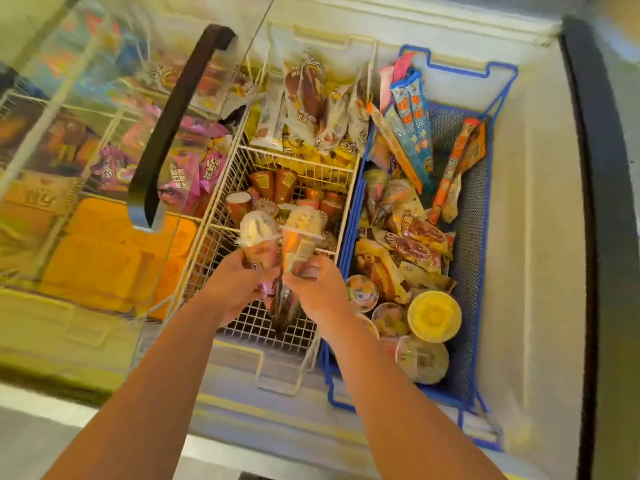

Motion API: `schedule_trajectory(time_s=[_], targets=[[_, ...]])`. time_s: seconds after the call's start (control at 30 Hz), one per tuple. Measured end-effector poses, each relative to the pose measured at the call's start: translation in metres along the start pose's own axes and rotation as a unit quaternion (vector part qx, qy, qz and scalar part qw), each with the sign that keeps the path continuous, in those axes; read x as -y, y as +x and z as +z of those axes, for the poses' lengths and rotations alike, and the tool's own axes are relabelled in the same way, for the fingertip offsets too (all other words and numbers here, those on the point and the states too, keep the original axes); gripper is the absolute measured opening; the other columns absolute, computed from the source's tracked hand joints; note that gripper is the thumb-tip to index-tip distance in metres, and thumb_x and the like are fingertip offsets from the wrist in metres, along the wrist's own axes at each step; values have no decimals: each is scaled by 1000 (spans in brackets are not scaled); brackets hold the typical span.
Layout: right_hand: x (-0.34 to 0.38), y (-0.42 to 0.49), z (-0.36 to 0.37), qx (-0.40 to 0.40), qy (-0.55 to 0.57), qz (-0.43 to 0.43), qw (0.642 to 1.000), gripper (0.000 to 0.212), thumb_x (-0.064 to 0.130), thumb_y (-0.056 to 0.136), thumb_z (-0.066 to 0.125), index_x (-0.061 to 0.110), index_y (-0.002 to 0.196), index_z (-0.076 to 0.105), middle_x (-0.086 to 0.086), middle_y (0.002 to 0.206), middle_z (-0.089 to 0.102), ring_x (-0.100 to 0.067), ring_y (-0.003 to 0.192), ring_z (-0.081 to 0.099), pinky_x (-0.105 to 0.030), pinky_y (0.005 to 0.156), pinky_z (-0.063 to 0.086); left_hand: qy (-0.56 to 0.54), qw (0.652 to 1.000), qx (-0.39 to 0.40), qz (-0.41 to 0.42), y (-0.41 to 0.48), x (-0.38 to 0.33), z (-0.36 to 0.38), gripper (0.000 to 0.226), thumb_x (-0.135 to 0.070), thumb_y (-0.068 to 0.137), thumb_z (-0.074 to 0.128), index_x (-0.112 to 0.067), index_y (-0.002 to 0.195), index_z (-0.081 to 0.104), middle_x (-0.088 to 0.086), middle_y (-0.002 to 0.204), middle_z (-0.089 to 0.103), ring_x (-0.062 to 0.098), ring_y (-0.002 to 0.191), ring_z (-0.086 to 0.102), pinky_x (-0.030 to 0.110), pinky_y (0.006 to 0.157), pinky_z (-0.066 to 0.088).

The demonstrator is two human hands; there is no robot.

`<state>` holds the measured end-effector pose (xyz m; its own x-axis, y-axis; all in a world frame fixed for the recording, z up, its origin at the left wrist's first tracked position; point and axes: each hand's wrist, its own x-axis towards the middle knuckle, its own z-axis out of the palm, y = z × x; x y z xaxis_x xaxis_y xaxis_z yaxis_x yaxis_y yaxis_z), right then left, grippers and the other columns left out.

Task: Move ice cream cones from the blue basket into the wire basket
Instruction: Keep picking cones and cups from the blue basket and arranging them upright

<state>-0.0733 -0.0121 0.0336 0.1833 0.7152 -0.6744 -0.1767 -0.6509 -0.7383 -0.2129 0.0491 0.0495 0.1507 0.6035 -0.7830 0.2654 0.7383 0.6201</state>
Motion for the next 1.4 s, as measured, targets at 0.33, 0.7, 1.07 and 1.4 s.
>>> schedule_trajectory(time_s=[0.33,0.7,1.07,1.4], targets=[[-59,22,40,-7,-162,98,982,66,22,66,83,16,125,53,-5,117,67,-23,108,63,-33,85,52,110,978,-62,-164,34,46,-24,23,15,80,65,-5,92,62,16,71,61,25,60,58,38,64,52],[-74,75,97,-8,-274,127,953,45,18,83,69,8,122,48,-16,122,63,-35,112,62,-39,87,54,48,960,-171,-216,107,76,-48,34,-10,90,65,-8,124,64,30,115,68,45,104,66,58,92,51],[-99,100,125,-21,-317,111,942,40,15,88,65,10,123,48,-14,120,63,-33,110,63,-43,92,54,63,952,-149,-259,138,85,-56,14,-4,95,48,-2,91,62,21,72,55,26,50,53,34,57,45],[-97,103,127,16,-298,140,944,37,20,93,60,3,124,49,-20,129,58,-36,119,58,-40,91,51,70,952,-176,-240,138,72,-49,33,4,90,48,0,121,57,19,92,59,30,76,56,46,80,51]])
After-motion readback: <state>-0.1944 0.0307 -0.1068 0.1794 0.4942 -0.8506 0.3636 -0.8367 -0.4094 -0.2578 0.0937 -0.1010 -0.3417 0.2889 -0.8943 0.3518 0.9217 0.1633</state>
